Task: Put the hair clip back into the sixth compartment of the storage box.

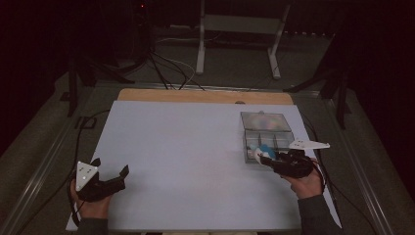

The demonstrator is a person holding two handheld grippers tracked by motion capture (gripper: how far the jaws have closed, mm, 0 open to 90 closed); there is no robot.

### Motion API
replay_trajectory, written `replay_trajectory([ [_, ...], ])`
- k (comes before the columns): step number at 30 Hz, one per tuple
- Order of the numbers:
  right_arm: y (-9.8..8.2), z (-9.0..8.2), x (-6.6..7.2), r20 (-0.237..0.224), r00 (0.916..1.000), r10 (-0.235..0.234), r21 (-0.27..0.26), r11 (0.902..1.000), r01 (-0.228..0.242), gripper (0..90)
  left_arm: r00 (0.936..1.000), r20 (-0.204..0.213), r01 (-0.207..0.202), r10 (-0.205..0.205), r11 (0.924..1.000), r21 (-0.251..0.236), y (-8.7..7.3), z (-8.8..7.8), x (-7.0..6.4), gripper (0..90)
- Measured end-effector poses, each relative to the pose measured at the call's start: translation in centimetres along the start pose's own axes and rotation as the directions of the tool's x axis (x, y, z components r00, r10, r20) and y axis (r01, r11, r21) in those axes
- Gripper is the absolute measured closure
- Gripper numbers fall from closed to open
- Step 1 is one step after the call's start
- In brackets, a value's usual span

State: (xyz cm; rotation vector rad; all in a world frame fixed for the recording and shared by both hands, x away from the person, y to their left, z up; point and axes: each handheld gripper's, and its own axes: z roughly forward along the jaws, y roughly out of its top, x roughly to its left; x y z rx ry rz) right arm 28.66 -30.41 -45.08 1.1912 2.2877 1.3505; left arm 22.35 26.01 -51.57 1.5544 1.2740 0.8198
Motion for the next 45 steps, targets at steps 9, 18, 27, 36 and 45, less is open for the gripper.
replay_trajectory([
  [9,0.2,-0.3,-1.1,0.018,0.9997,0.017,-0.010,0.9998,-0.017,58.5,1.0000,0.000,-0.001,0.001,1.0000,0.002,0.0,0.0,0.0,1.3],
  [18,0.5,-0.7,-2.1,0.039,0.9987,0.032,-0.012,0.9994,-0.032,58.5,1.0000,-0.002,0.002,-0.002,1.0000,0.002,0.0,0.1,0.0,1.4],
  [27,0.8,-1.1,-3.1,0.055,0.9974,0.046,-0.016,0.9989,-0.045,58.6,1.0000,-0.003,0.003,-0.003,1.0000,0.001,0.0,0.1,0.0,1.3],
  [36,0.5,-1.1,-4.2,0.069,0.9952,0.069,-0.005,0.9976,-0.069,58.5,1.0000,-0.004,0.004,-0.004,1.0000,0.003,0.0,0.1,0.0,1.3],
  [45,0.2,-1.1,-5.1,0.080,0.9931,0.086,0.007,0.9962,-0.087,58.5,1.0000,-0.004,0.004,-0.004,1.0000,0.002,0.0,0.1,0.0,1.3],
])
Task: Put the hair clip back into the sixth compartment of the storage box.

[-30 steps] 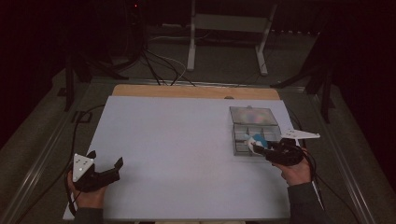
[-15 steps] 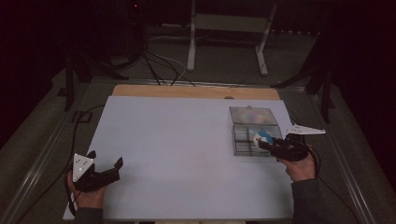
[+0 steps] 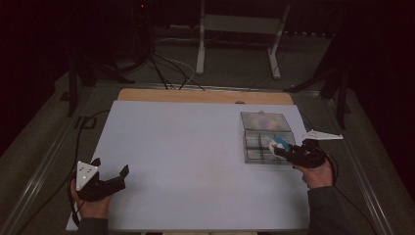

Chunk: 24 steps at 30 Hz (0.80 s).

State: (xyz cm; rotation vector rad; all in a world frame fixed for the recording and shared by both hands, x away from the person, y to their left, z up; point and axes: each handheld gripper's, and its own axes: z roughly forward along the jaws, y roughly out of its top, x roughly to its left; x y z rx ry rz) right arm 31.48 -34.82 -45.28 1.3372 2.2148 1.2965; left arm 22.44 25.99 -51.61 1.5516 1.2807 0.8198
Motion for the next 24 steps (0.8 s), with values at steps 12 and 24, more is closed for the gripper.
replay_trajectory([
  [12,-0.3,-0.1,-1.2,0.017,0.9995,0.025,0.004,0.9997,-0.025,58.5,1.0000,0.000,-0.001,0.001,1.0000,0.000,0.0,0.0,0.0,1.3],
  [24,-0.2,-0.1,-1.8,0.024,0.9992,0.032,0.010,0.9994,-0.033,58.5,1.0000,-0.001,0.000,0.000,1.0000,-0.001,0.0,0.0,0.0,1.3],
])
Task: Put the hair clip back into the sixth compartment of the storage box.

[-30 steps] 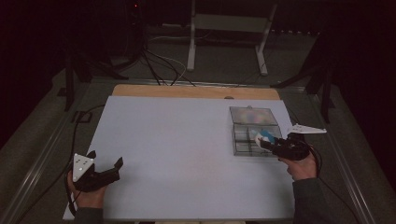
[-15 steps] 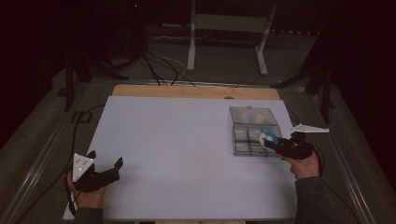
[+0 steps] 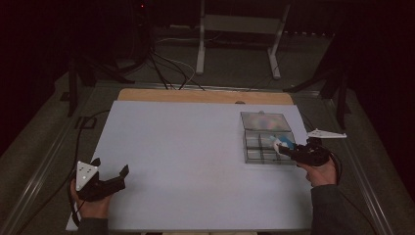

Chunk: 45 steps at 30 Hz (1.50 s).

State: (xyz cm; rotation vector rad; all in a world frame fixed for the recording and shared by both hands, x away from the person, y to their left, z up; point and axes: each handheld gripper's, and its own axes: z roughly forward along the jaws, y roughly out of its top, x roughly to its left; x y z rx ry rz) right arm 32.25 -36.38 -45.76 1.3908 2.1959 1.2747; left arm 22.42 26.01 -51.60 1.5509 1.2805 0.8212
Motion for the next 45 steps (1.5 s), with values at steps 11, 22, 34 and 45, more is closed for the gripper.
replay_trajectory([
  [11,-0.1,0.1,-0.6,0.004,0.9999,0.012,0.008,0.9999,-0.012,58.5,1.0000,0.001,0.000,0.000,1.0000,0.000,0.0,0.0,0.0,1.3],
  [22,-0.2,0.2,-1.1,0.004,0.9998,0.020,0.015,0.9997,-0.020,58.5,1.0000,0.001,0.000,0.000,1.0000,0.000,0.0,0.0,0.0,1.3],
  [34,-0.4,0.4,-1.6,0.008,0.9996,0.026,0.025,0.9993,-0.027,58.5,1.0000,0.002,0.000,0.000,1.0000,0.001,0.0,0.0,0.0,1.3],
  [45,-0.6,0.6,-2.4,0.017,0.9993,0.034,0.044,0.9984,-0.035,58.5,1.0000,0.002,0.000,0.000,1.0000,-0.001,0.0,0.0,0.0,1.3],
])
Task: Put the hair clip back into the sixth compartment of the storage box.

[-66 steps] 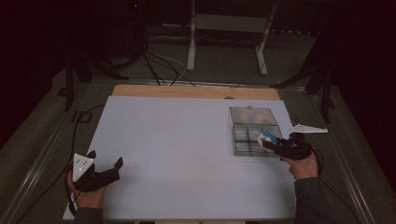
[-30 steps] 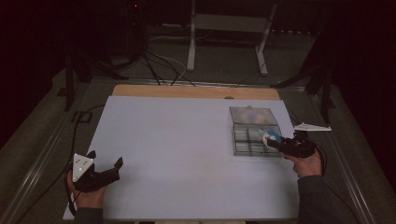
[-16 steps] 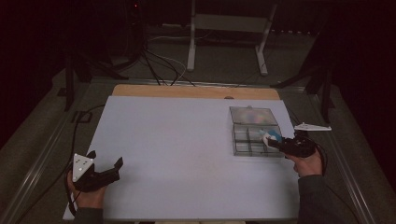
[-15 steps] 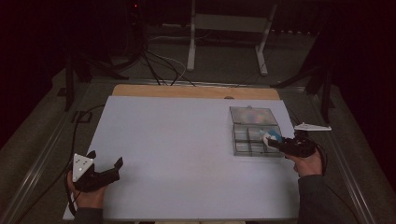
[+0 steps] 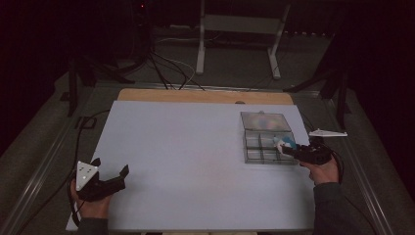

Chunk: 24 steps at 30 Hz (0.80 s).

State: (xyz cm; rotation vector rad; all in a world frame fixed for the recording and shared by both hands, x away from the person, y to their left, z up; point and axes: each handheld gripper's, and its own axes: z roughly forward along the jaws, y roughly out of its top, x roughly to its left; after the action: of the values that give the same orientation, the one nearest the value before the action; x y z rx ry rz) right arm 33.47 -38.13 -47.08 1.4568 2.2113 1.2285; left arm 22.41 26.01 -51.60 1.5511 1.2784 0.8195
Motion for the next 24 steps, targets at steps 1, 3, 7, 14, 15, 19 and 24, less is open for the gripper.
replay_trajectory([
  [1,0.0,0.0,-0.1,0.000,1.0000,0.001,0.001,1.0000,-0.001,58.4,1.0000,0.000,0.000,0.000,1.0000,0.000,0.0,0.0,0.0,1.3],
  [3,-0.1,0.0,-0.1,0.001,1.0000,0.001,0.004,1.0000,-0.001,58.5,1.0000,0.000,0.000,0.000,1.0000,0.000,0.0,0.0,0.0,1.3],
  [7,-0.2,0.1,-0.6,0.007,1.0000,0.004,0.018,0.9998,-0.004,58.5,1.0000,0.000,0.001,-0.001,1.0000,-0.001,0.0,0.0,0.0,1.3],
  [14,-0.4,0.2,-1.0,0.009,0.9999,0.011,0.035,0.9993,-0.011,58.5,1.0000,0.000,0.001,-0.001,1.0000,-0.001,0.0,0.0,0.0,1.3],
  [15,-0.4,0.2,-1.0,0.009,0.9999,0.011,0.035,0.9993,-0.011,58.5,1.0000,0.000,0.001,-0.001,1.0000,-0.001,0.0,0.0,0.0,1.3],
  [19,-0.6,0.4,-1.3,0.010,0.9999,0.013,0.046,0.9989,-0.013,58.5,1.0000,0.000,0.001,-0.001,1.0000,-0.001,0.0,0.0,0.0,1.3],
  [24,-0.7,0.6,-1.5,0.011,0.9999,0.012,0.058,0.9982,-0.013,58.5,1.0000,-0.001,0.000,0.000,1.0000,0.000,0.0,0.0,0.0,1.3],
])
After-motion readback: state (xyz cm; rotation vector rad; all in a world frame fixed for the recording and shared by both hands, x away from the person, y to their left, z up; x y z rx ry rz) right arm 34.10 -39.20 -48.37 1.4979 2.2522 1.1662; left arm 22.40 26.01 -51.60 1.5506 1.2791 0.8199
